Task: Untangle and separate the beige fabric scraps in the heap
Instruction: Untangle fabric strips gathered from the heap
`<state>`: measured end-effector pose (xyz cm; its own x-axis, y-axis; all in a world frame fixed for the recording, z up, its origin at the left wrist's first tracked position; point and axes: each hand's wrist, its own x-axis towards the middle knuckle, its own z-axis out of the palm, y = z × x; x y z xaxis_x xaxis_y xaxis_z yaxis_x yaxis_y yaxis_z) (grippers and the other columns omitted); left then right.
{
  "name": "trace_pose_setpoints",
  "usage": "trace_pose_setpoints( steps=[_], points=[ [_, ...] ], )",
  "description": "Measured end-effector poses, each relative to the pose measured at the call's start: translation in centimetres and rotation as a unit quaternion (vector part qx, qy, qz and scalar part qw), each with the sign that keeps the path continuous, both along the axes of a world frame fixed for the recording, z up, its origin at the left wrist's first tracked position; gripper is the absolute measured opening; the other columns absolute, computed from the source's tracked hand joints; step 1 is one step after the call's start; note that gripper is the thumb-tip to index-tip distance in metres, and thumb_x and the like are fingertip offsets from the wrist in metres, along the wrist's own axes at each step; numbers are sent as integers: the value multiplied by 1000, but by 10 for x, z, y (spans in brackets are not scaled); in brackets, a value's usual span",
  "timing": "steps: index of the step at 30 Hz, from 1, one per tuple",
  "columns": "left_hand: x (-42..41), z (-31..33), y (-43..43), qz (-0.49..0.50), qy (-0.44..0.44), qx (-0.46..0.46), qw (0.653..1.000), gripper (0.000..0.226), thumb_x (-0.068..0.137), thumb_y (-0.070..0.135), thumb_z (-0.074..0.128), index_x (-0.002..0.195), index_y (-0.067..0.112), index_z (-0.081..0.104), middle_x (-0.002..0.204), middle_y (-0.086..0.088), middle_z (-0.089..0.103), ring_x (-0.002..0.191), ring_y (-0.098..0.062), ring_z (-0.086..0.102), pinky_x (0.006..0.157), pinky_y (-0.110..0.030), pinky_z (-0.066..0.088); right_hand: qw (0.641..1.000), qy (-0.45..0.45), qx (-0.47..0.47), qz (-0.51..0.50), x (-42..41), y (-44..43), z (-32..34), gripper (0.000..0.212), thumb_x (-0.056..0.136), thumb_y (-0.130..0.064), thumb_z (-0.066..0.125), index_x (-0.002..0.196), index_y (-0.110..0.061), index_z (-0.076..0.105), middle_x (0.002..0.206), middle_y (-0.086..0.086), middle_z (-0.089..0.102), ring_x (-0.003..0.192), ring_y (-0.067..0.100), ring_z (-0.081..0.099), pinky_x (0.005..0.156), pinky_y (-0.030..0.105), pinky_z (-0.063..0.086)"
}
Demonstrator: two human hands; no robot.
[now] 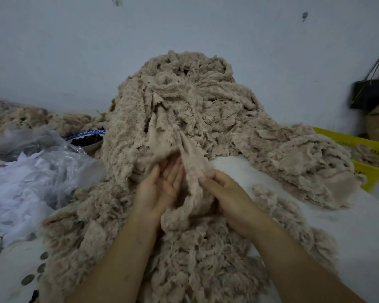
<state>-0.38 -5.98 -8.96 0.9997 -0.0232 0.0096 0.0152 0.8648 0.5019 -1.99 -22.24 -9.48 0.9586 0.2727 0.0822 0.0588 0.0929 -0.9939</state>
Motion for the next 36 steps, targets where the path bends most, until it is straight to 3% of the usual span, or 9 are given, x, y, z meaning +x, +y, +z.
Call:
trace_pose_setpoints(
  steps=[5,10,14,16,18,21,24,29,36],
  points=[
    [-13,-8,-18,-9,-72,427,902,78,70,91,47,124,37,62,125,19,68,113,2,63,98,-29,50,964,103,195,-151,14,-16,5,14,98,-21,60,87,-14,57,59,2,56,53,16,53,54,29,48],
    [-18,-19,-28,7,-128,612,781,14,86,51,71,98,49,63,100,28,68,95,5,64,78,-9,50,951,120,201,-200,20,-20,3,11,97,-22,63,89,-15,59,64,2,65,67,21,63,69,39,54],
    [-16,-16,-25,14,-30,478,878,23,98,22,60,77,24,69,76,3,68,71,-20,58,60,-23,49,957,86,233,-152,24,-20,-2,18,99,-30,59,109,-17,63,89,3,77,81,16,74,64,32,58],
    [-15,-11,-19,5,15,336,942,9,89,18,65,86,15,73,85,-11,70,70,-26,62,61,-31,53,972,44,202,-115,21,-17,-3,30,98,-43,55,116,-20,60,98,-1,77,89,16,74,66,28,58],
    [-14,-7,-14,7,32,249,968,36,74,21,71,107,6,71,93,-14,72,73,-21,67,64,-31,55,987,-2,124,-105,16,-11,-6,48,86,-63,56,113,-22,59,96,-5,75,88,15,73,67,26,57],
    [-15,-6,-14,-12,28,237,971,47,73,18,72,116,0,64,97,-18,73,79,-23,72,67,-30,61,992,-73,-29,-95,7,-1,-8,52,78,-78,53,100,-31,56,87,-4,72,78,10,71,63,22,54],
    [-17,-7,-19,-29,33,276,960,32,94,22,60,116,-2,63,115,-25,70,92,-26,72,72,-30,62,977,-121,-137,-113,6,0,-10,22,95,-61,47,92,-40,52,86,-14,63,79,4,63,65,15,47],
    [-21,0,-19,-115,18,321,940,65,80,70,50,108,19,79,114,-8,75,104,-17,72,71,-23,59,972,-122,-171,-105,7,-4,-7,27,100,-48,46,103,-25,59,95,-17,62,89,2,59,71,16,40],
    [-16,-5,-17,-118,28,269,956,38,88,35,62,105,5,78,113,-20,72,99,-25,73,78,-31,60,978,-109,-148,-99,4,0,-8,43,100,-51,46,76,-17,54,65,-14,57,63,6,54,60,24,42]
  ],
)
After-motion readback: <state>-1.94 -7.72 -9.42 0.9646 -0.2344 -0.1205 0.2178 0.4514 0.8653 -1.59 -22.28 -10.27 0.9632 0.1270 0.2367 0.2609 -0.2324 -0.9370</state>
